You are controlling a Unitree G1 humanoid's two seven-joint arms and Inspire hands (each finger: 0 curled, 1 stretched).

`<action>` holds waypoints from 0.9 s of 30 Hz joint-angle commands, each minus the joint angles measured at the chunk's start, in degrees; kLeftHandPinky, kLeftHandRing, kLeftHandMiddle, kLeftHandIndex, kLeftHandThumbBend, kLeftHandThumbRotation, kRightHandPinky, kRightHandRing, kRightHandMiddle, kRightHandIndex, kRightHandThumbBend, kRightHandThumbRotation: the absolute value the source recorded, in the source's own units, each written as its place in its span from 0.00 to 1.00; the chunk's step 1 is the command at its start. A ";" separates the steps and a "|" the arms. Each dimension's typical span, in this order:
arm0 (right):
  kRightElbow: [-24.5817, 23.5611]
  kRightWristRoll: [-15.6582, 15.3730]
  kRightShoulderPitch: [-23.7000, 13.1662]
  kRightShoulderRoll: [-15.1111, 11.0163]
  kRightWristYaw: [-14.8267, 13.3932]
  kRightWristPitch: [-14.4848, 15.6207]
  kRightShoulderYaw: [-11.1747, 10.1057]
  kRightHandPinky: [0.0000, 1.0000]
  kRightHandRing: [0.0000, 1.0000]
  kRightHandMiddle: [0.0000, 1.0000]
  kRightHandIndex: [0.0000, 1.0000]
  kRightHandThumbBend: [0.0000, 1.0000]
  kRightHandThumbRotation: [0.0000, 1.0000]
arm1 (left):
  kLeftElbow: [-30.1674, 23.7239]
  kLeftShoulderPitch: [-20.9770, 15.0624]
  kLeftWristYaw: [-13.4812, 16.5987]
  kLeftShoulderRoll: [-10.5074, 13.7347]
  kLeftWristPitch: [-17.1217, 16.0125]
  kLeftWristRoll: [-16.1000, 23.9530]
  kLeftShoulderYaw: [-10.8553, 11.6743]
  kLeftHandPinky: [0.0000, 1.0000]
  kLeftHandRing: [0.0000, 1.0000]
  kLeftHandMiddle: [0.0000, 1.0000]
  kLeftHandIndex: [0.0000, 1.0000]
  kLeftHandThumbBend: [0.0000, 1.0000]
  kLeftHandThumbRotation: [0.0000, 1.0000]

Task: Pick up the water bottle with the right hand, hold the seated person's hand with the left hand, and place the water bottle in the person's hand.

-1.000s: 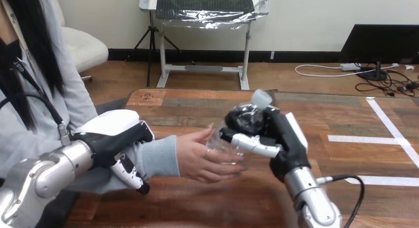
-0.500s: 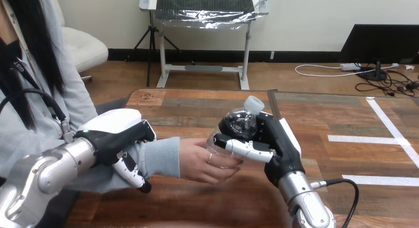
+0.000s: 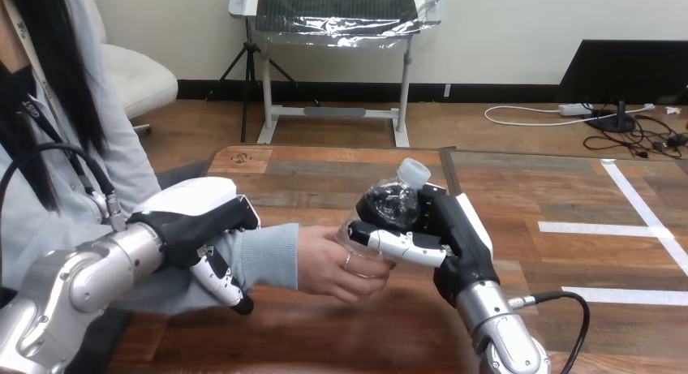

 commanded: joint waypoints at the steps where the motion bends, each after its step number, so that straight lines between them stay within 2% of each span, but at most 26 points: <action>1: -3.19 0.03 -5.10 1.87 -0.44 -3.42 0.76 0.33 0.39 0.47 0.48 0.76 0.00 | -6.21 -8.63 0.69 -0.64 -0.28 -0.44 0.60 0.16 0.21 0.28 0.28 0.80 0.00; 15: -4.34 0.56 -4.80 2.47 -0.76 -2.58 0.96 0.33 0.39 0.47 0.48 0.75 0.00 | -6.63 -8.67 -0.08 -0.76 0.75 -0.46 0.67 0.16 0.22 0.28 0.28 0.81 0.00; 27: -4.92 0.71 -4.85 2.17 -0.79 -2.32 0.78 0.33 0.40 0.48 0.48 0.76 0.00 | -5.89 -8.52 0.53 -1.00 0.66 -0.33 0.59 0.17 0.23 0.29 0.29 0.81 0.00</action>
